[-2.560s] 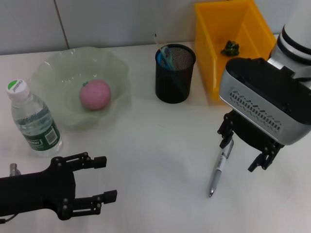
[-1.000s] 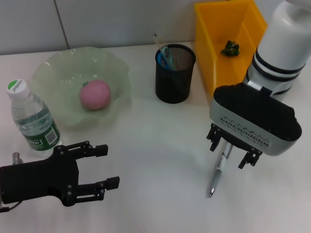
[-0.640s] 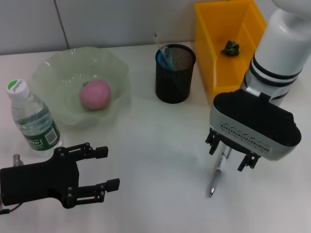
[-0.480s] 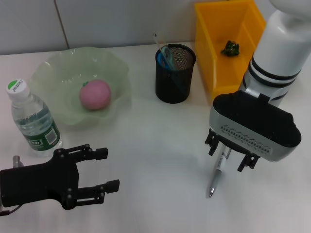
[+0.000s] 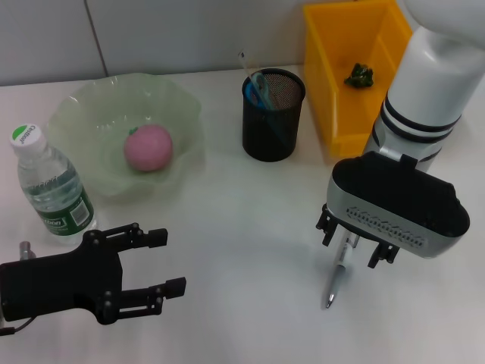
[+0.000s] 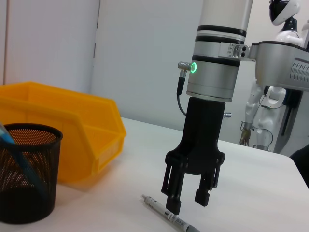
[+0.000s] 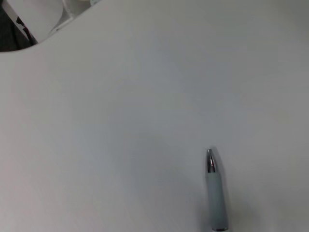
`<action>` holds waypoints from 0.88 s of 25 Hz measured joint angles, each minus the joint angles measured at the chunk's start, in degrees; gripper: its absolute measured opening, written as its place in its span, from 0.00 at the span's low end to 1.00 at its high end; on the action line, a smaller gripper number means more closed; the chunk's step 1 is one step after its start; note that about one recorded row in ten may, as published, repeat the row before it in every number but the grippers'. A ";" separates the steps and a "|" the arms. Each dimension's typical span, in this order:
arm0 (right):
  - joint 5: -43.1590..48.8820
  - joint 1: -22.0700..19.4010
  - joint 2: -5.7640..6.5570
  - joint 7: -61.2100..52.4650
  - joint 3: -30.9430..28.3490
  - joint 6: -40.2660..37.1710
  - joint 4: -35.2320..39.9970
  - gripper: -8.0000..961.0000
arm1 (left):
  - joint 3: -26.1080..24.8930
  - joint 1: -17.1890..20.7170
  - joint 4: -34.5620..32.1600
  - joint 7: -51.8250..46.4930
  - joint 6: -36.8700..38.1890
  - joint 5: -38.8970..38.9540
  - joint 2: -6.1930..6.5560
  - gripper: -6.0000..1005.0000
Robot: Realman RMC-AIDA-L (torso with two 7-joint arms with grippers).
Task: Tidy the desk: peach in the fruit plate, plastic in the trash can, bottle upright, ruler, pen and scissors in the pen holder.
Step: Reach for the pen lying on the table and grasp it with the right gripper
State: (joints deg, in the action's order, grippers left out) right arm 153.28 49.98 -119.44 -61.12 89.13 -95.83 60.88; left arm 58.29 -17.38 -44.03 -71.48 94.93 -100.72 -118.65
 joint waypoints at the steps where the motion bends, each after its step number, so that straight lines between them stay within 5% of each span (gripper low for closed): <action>1: 0.00 0.00 0.00 0.32 0.00 0.07 -0.03 0.71 | 0.00 0.00 0.00 0.00 0.00 0.00 0.00 0.78; 22: -1.27 0.62 0.00 2.81 0.79 2.97 -3.27 0.68 | 0.07 -0.36 -0.03 -0.14 -0.25 0.10 0.07 0.78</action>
State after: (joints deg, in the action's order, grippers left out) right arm 152.01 50.59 -119.44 -58.30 89.91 -92.86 57.61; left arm 58.35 -17.73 -44.07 -71.62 94.67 -100.62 -118.58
